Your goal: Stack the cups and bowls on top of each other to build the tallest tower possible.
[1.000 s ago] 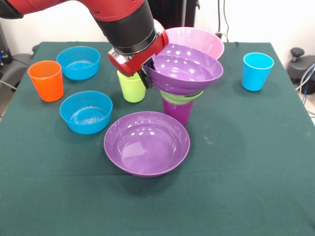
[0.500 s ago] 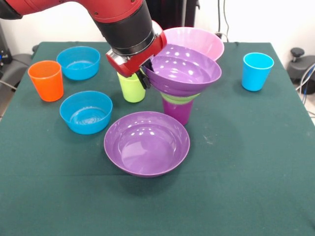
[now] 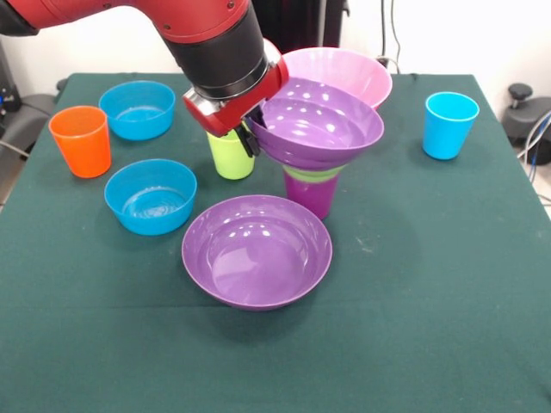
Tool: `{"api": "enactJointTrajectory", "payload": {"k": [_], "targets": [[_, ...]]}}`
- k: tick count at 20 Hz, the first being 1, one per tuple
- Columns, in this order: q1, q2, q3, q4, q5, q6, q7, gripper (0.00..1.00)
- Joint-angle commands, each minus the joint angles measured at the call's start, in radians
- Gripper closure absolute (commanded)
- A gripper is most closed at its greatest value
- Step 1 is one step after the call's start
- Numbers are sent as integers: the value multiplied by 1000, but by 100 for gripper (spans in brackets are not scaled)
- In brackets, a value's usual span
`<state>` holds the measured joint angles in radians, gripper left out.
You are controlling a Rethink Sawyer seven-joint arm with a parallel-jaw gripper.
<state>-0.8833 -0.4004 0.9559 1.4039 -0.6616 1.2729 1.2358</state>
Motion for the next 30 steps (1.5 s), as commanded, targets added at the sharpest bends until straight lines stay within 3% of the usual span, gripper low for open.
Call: {"api": "enactJointTrajectory", "payload": {"k": [1, 8, 13, 21, 30], "targets": [[44, 43, -70, 14, -87, -21, -253, 100], [46, 43, -69, 13, -81, -21, -246, 100], [49, -6, -34, 36, -12, 24, -204, 100], [41, -39, -23, 55, 23, 48, -204, 100], [34, -41, -15, 74, 40, 22, -208, 100]]}}
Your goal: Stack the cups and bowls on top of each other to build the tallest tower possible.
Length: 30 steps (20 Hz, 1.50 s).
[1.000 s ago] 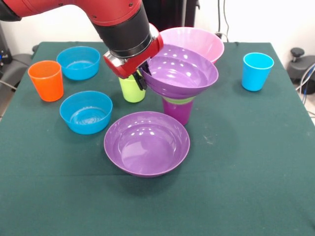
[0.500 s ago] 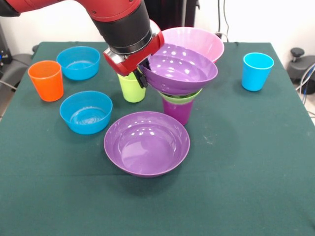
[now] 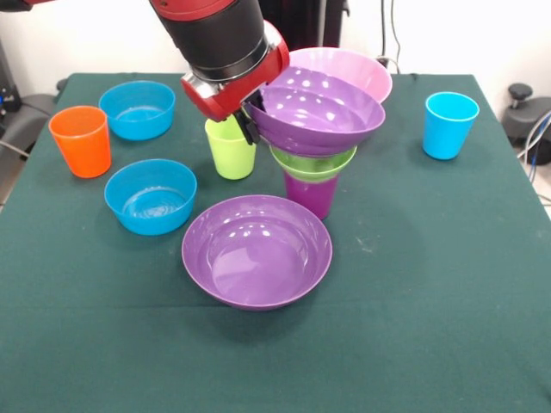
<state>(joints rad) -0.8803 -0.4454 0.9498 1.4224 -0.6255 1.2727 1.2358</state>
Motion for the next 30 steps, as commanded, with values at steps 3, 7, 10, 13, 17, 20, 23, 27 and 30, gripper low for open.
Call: {"api": "enactJointTrajectory", "payload": {"k": [3, 7, 10, 13, 17, 20, 23, 27, 30], "targets": [[29, 22, -4, 57, 6, -1, -211, 100], [33, 52, 1, 58, 3, -54, -197, 100], [40, 68, 1, 54, -1, -80, -183, 100], [31, 80, 10, 63, 8, -107, -179, 100], [29, 86, 12, 61, 11, -119, -182, 100], [26, 88, 10, 63, 6, -125, -185, 100], [18, 91, 9, 70, 3, -131, -189, 100], [30, 85, -5, 55, -8, -108, -189, 100], [37, 80, -14, 51, -16, -97, -188, 100]]}}
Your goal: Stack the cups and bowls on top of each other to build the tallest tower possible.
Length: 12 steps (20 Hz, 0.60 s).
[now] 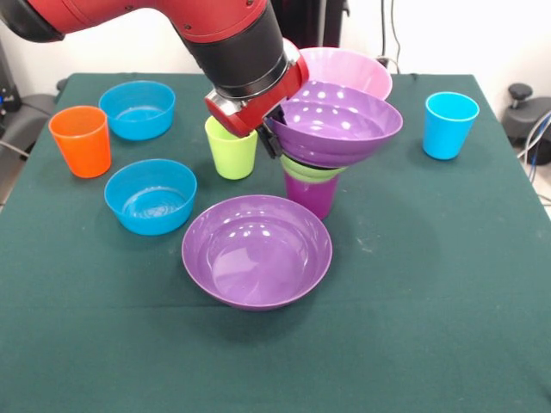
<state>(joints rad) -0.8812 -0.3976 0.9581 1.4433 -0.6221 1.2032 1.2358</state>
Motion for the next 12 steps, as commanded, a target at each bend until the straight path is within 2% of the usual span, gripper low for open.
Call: {"api": "enactJointTrajectory", "payload": {"k": [1, 12], "targets": [[40, 28, -23, 30, -20, -22, -186, 100], [54, 5, -49, 19, -50, 19, -206, 100]]}}
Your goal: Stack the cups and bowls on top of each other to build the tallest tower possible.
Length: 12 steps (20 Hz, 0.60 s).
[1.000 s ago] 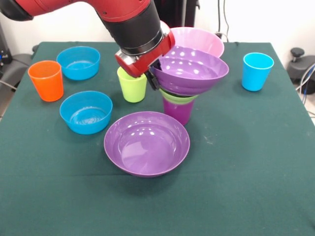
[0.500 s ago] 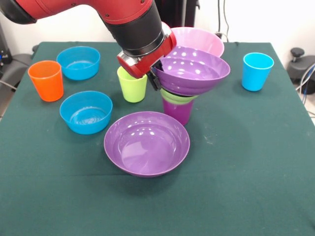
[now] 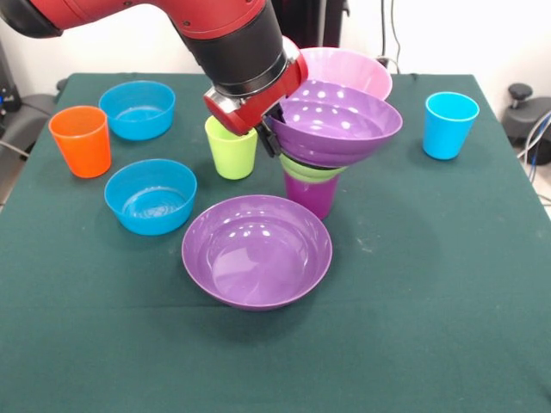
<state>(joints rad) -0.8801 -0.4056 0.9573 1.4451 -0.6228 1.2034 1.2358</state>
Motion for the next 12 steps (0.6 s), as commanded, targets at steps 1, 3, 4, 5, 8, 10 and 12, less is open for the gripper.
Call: {"api": "enactJointTrajectory", "payload": {"k": [1, 3, 4, 5, 8, 10, 12], "targets": [[54, 12, -50, 17, -52, 19, -206, 100], [50, 7, -52, 19, -55, 28, -217, 100], [48, 5, -52, 20, -55, 29, -221, 100], [46, 4, -50, 22, -53, 31, -225, 100], [50, 8, -53, 17, -58, 28, -224, 100], [51, 7, -52, 18, -57, 25, -220, 100], [51, 6, -54, 15, -58, 29, -221, 100]]}}
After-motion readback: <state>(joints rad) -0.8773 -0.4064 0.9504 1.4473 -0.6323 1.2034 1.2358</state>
